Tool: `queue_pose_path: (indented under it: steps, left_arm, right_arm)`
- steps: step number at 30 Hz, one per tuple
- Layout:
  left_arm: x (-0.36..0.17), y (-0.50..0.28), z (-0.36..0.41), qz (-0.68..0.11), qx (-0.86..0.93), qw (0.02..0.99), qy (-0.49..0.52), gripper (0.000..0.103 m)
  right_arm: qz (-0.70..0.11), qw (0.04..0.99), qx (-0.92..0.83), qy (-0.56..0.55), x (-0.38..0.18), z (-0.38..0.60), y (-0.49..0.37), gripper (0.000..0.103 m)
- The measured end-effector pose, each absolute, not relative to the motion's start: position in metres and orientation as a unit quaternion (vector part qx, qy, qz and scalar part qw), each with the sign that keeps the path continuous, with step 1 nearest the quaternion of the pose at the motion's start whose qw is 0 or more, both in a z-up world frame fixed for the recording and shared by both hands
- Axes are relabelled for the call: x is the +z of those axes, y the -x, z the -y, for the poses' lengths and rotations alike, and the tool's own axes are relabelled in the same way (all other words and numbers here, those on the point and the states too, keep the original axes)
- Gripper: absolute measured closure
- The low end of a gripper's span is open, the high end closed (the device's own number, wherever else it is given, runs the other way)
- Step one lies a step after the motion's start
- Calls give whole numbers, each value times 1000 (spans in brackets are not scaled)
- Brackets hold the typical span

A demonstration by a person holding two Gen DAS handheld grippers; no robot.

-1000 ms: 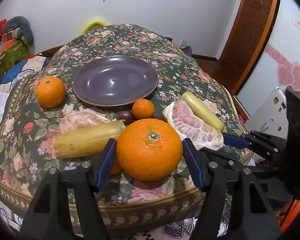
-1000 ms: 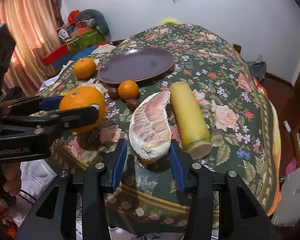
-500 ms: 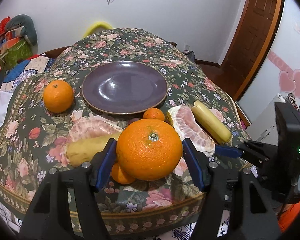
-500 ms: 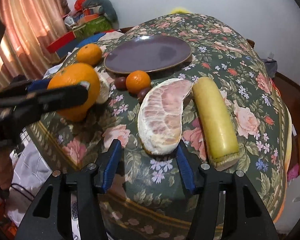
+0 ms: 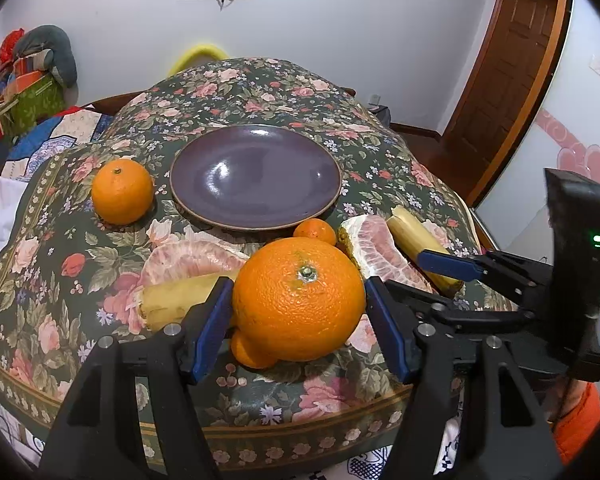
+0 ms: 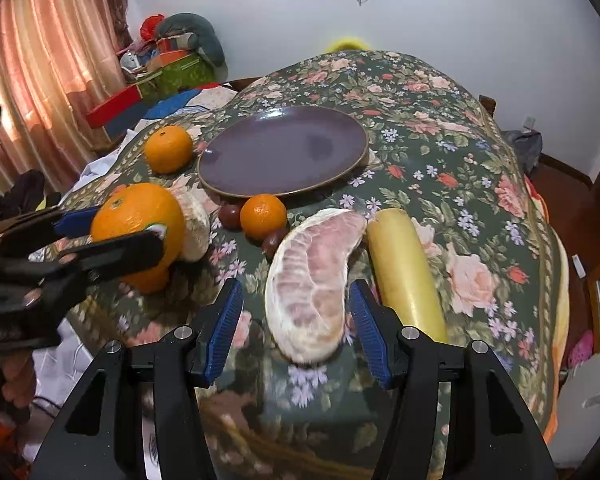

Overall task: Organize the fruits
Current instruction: 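Lift the pomelo segment with the right gripper while the left gripper grasps the large orange, then carry the large orange with the left gripper and the pomelo segment with the right gripper toward the purple plate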

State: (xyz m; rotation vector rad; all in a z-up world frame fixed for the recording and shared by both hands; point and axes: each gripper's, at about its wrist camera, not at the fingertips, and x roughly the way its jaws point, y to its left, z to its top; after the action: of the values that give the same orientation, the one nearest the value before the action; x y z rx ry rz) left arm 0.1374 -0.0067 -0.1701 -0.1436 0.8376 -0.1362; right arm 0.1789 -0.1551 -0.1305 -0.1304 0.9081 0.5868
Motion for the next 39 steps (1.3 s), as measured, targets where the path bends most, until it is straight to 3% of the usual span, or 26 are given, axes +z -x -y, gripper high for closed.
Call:
queue_pose_path:
  steps: [8,13,18,39]
  left_arm:
    - [-171,-139,8,-401,-67,912,59,37]
    - [-172,-140,8,-399,-68,913,58,37]
    - [-171,-140,9,-398,-67,913,53,37]
    - [-142,-130,2,-359,-56,930,51,37]
  right_arm:
    - [-441,854,269,66,-146,145,-186,40]
    - [-434,860,260,73,-150,141,-188,40]
    - [-424,868,243,85,-153,141,-190,55]
    - [-368,894,248,58,-107,149,-178,56]
